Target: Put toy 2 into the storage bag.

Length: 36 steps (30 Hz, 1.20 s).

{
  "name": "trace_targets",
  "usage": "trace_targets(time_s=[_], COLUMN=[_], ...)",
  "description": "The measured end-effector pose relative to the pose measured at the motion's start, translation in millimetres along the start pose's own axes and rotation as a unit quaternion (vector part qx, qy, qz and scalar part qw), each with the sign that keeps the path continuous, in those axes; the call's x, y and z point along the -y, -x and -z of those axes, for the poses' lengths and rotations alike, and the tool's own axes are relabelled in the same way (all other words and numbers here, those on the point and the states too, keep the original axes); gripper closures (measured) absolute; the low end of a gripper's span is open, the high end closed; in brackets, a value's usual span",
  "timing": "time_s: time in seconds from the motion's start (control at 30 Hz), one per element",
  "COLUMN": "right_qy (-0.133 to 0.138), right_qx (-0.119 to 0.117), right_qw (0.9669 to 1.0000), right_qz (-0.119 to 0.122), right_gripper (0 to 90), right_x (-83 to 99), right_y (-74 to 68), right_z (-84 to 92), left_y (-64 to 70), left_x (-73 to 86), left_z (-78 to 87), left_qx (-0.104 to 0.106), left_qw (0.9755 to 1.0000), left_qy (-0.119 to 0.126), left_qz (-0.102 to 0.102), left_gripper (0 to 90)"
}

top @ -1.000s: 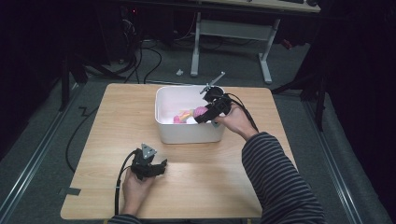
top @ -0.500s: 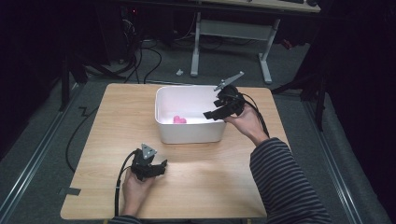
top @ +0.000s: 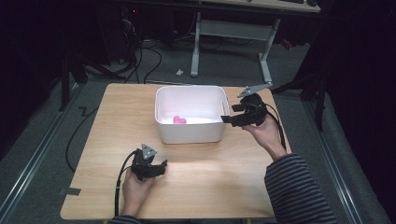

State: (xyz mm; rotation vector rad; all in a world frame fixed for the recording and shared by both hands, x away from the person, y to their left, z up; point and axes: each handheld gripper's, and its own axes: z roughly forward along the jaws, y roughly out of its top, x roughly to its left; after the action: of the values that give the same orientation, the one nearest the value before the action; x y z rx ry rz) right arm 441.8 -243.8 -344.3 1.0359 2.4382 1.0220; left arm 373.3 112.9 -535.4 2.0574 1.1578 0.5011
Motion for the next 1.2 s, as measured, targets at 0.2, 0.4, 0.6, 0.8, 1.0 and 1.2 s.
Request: trace_targets(time_s=[0.2,0.4,0.6,0.8,1.0,1.2], right_qy=[0.018,0.031,0.047,0.045,0.057,0.074], right_qx=[0.007,0.012,0.019,0.033,0.038,0.042], right_qw=[0.9997,0.9987,0.997,0.996,0.994,0.9916], right_qz=[-0.018,-0.038,-0.059,-0.07,-0.085,-0.097], right_gripper=[35.1,35.6,36.1,36.9,37.5,38.3], right_x=[17.6,33.6,48.8,65.3,83.0,100.2], right_y=[3.5,11.5,17.0,17.8,17.7,13.4], right_z=[15.6,29.8,43.2,48.5,57.3,65.2], left_y=[0.0,0.0,0.0,0.0,-0.1,-0.1], left_x=[0.0,0.0,0.0,0.0,0.0,0.0], left_z=[0.0,0.0,0.0,0.0,0.0,0.0], left_qx=[0.0,0.0,0.0,0.0,0.0,0.0], left_qw=[1.0,1.0,1.0,1.0,1.0,1.0], left_qy=[0.0,0.0,0.0,0.0,0.0,0.0], left_qz=[0.0,0.0,0.0,0.0,0.0,0.0], left_gripper=[27.1,27.1,27.1,27.1,27.1,27.1])
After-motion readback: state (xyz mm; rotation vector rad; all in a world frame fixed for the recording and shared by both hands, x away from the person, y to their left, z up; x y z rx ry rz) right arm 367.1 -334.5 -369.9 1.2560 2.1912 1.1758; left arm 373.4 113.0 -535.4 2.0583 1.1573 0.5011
